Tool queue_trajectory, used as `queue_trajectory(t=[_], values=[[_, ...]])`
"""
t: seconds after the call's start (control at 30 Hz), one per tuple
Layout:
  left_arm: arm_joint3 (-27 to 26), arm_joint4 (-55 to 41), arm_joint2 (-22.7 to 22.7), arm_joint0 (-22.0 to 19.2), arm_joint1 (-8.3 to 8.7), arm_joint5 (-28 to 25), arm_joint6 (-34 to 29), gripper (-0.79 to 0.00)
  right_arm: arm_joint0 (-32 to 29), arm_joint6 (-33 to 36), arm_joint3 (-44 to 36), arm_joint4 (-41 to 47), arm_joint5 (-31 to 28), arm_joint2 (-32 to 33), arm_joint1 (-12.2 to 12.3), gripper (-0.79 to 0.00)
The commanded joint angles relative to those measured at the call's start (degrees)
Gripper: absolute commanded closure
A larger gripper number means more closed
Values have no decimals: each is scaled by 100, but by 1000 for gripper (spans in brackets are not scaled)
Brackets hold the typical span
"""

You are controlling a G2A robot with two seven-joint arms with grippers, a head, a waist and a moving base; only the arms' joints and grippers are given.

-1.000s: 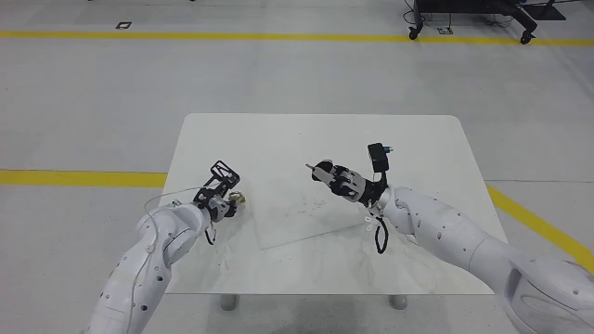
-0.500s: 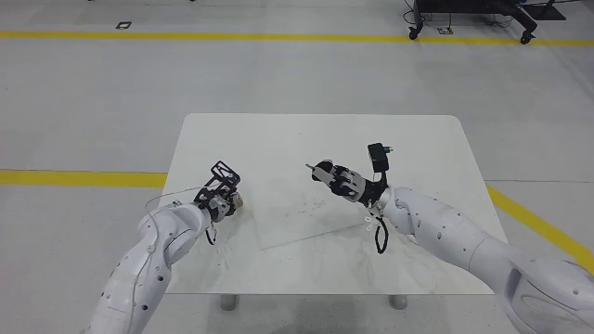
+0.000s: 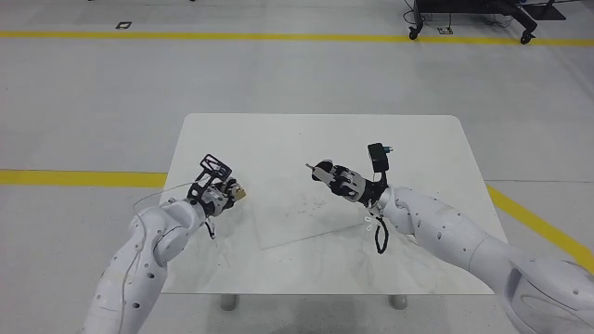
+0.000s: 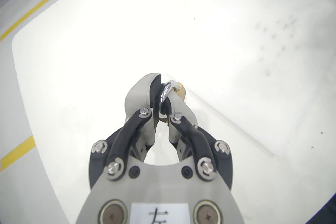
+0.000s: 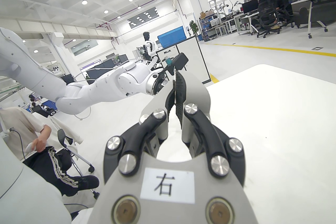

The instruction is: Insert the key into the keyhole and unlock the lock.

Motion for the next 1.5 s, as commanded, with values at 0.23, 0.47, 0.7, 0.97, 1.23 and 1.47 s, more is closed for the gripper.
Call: queue_trajectory(t=[0.23,0.47,0.7,0.97,1.23,1.47], values=[[2808,-7773,552,-2224,-199,225,-4398,0,-194,790,-246,669,825,462,-188,0],[2878,-7728,588,-2301,-206,194,-4430,0,-211,797,-270,686,811,498,-199,0],[3226,-9017,956,-2496,-365,2059,-4811,0,-335,829,-341,541,1287,805,-148,0],[4222,-9429,1758,-3515,-739,3451,-4739,0,-1136,142,-1236,-553,2564,1793,334,0],[4388,-9605,2032,-3796,-942,3463,-4316,0,-1652,599,-2061,-874,3120,2337,625,0],[4330,-9662,2059,-3668,-989,3676,-3620,0,-1669,621,-2085,-849,3107,2335,622,0]])
